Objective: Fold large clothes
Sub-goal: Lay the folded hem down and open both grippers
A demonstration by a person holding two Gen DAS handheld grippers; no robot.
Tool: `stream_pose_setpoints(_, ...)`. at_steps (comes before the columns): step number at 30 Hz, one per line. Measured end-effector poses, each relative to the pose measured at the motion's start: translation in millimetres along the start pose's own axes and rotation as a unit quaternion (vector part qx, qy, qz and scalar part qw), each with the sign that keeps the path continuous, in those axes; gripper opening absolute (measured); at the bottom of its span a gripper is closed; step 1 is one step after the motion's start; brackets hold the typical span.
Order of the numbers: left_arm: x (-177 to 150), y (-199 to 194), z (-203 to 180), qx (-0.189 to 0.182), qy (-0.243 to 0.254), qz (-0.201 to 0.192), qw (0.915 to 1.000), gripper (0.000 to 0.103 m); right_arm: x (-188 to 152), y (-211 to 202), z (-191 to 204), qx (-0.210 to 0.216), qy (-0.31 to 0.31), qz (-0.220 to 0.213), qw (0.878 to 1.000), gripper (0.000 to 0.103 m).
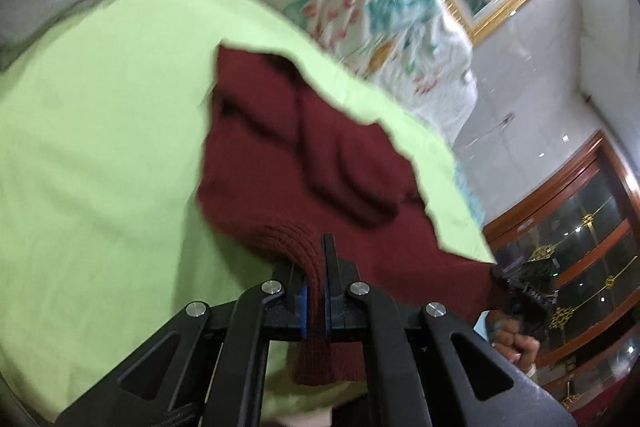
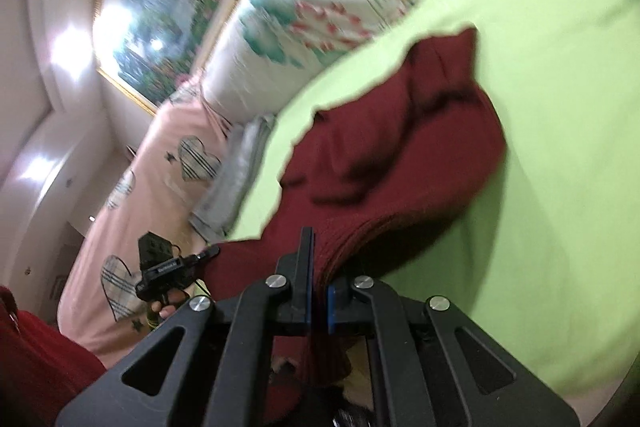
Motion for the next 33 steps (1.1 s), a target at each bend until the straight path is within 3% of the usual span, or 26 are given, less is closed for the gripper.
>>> stream_pose_setpoints(5,70,22,-41,0.004,0.036,-0.038,0.9986,0.003,68,25,-4,0.009,-0.012,-0.028,0.999,0.005)
stream_pose_setpoints(9,132,65,-49,0.026,0.017,-0.051,0.9982,0.003,124,62,-33,-0.020,0.017,-0.032,0.999,0.005)
stream_pose_setpoints(11,160,102,-40,0.056,-0.001,-0.047,0.9973,0.003,144,82,-57,-0.049,0.039,-0.026,0.998,0.005)
stream_pose_setpoints(13,180,143,-24,0.084,-0.019,-0.032,0.9957,0.003,157,103,-87,-0.088,0.066,-0.014,0.994,0.005)
stream_pose_setpoints(17,188,209,18,0.134,-0.055,0.011,0.9894,0.003,157,147,-142,-0.150,0.114,0.030,0.982,0.005)
stream_pose_setpoints(20,184,240,45,0.154,-0.074,0.031,0.9849,0.004,145,163,-164,-0.161,0.134,0.049,0.977,0.007)
stream_pose_setpoints(24,184,233,53,0.129,-0.089,0.020,0.9875,0.008,144,152,-171,-0.131,0.156,0.021,0.979,0.011)
stream_pose_setpoints(28,180,207,48,0.141,-0.072,-0.001,0.9874,0.012,145,118,-167,-0.136,0.163,-0.035,0.977,0.031)
stream_pose_setpoints(30,175,188,50,0.139,-0.086,-0.015,0.9865,0.022,145,100,-161,-0.138,0.163,-0.059,0.975,0.033)
stream_pose_setpoints(33,161,159,47,0.135,-0.107,-0.037,0.9844,0.026,143,92,-144,-0.131,0.141,-0.065,0.979,0.033)
Point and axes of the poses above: each gripper's, at about its wrist camera, not at the fingertips, and y roughly the way its jaws point, z to its left, x to its top, the point moved 3 cm from there along y, roughly the way its jaws point, and after that the axes turned 6 degrees about -y, right-handed, at the moved point
